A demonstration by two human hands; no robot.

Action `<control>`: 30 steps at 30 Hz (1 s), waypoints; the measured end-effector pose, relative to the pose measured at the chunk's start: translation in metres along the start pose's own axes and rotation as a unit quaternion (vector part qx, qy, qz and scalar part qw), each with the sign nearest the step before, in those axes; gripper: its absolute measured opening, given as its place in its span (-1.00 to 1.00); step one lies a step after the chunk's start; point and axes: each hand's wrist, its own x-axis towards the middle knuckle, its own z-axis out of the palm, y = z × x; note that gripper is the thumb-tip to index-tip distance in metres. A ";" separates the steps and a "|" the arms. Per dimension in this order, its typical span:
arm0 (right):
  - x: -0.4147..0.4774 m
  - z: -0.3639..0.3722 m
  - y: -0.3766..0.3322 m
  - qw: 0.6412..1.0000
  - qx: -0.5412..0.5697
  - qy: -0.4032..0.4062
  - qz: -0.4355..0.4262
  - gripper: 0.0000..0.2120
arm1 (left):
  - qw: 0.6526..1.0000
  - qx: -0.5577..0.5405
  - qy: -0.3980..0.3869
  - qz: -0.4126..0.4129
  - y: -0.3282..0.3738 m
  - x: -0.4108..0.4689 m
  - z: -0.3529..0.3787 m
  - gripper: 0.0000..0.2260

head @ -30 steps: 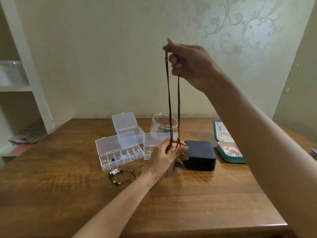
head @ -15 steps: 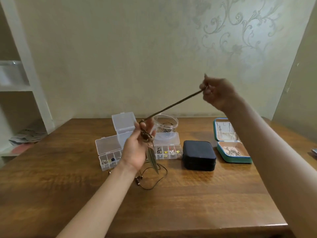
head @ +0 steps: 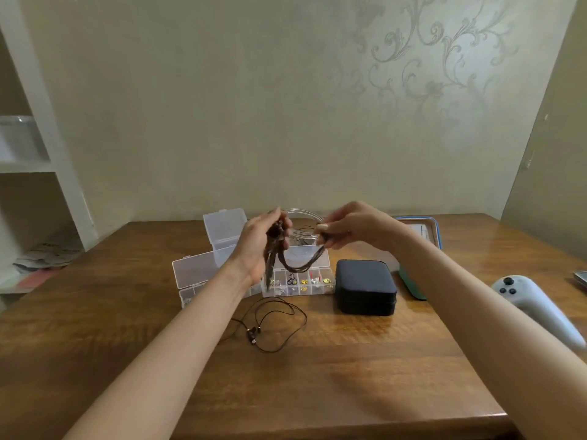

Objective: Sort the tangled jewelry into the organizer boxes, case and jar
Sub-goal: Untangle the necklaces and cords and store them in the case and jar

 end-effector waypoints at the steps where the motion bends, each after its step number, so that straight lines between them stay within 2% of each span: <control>1: 0.000 0.006 -0.007 1.000 -0.005 0.000 -0.031 -0.90 | 0.998 0.062 0.004 0.011 -0.001 0.002 0.003 -0.82; 4: 0.004 0.022 -0.022 0.995 0.041 0.019 -0.094 -0.95 | 0.986 0.162 0.030 0.036 -0.003 0.006 0.012 -0.81; 8: 0.014 0.034 -0.028 0.984 0.096 0.076 -0.129 -0.81 | 0.987 0.156 0.021 0.025 -0.008 0.007 0.015 -0.73; 12: 0.025 0.033 -0.024 0.981 0.010 0.142 -0.135 -0.87 | 0.997 0.076 -0.019 -0.024 -0.011 0.013 0.009 -0.58; 15: 0.036 0.032 -0.017 0.966 -0.089 0.196 -0.143 -0.92 | 0.991 0.125 -0.050 -0.010 -0.011 0.023 0.014 -0.73; 16: 0.039 0.030 -0.015 0.965 -0.089 0.198 -0.146 -0.92 | 0.989 0.138 -0.049 -0.009 -0.011 0.028 0.016 -0.79; 17: 0.040 0.028 -0.013 0.969 -0.060 0.193 -0.140 -0.91 | 0.989 0.144 -0.045 -0.010 -0.011 0.033 0.018 -0.83; 19: 0.045 0.019 -0.007 0.984 0.015 0.152 -0.090 -0.72 | 0.991 0.123 -0.037 -0.022 -0.008 0.049 0.018 -0.82; 21: 0.051 0.010 0.003 0.997 0.027 0.060 -0.036 -0.50 | 0.998 0.050 -0.025 -0.024 -0.002 0.067 0.019 -0.82; 22: 0.054 0.009 0.009 0.999 0.029 0.015 -0.022 -0.46 | 1.000 0.007 -0.014 -0.021 0.001 0.077 0.019 -0.82; 24: 0.061 0.008 0.019 0.996 0.083 -0.028 -0.027 -0.57 | 1.000 -0.028 -0.005 -0.007 0.005 0.097 0.020 -0.82; 27: 0.074 0.003 0.024 0.970 0.241 0.013 -0.017 -0.83 | 0.994 0.104 -0.004 0.022 0.003 0.121 0.019 -0.83; 30: 0.096 -0.009 0.029 0.946 0.308 0.083 0.061 -0.85 | 0.964 0.263 0.042 0.015 -0.009 0.145 0.007 -0.80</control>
